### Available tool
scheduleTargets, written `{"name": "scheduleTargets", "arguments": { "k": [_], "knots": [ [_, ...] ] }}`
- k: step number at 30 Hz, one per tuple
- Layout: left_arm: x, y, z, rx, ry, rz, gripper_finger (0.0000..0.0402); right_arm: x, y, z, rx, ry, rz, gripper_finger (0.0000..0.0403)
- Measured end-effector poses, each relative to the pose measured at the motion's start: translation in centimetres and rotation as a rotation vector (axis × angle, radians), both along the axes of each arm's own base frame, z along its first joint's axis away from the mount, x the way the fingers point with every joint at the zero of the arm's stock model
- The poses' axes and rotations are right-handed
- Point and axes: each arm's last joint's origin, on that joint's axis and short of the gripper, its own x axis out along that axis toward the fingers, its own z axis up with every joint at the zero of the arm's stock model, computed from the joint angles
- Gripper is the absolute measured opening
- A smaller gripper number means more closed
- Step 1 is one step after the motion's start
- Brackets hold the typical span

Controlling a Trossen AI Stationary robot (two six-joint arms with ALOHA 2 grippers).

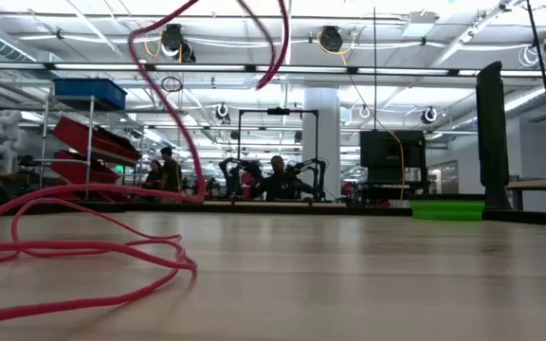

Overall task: Coil cords
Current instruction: Coil the red wire on the black spool

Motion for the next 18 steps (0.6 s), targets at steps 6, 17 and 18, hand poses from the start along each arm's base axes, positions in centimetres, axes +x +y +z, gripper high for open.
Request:
{"name": "scheduleTargets", "arguments": {
  "k": [6,17,18],
  "knots": [
    [-0.4,-0.1,-0.6,-0.017,0.127,-0.107,0.0002,-1.7,0.9,1.8,0.045,-0.067,0.061,0.0],
    [-0.5,-0.6,-0.8,-0.094,0.192,-0.207,0.0076,-4.4,2.5,3.4,-0.014,-0.167,0.076,0.0],
    [-0.5,-0.6,-0.8,-0.099,0.187,-0.207,0.0085,-4.5,2.5,3.5,-0.019,-0.172,0.071,0.0]
  ]
}}
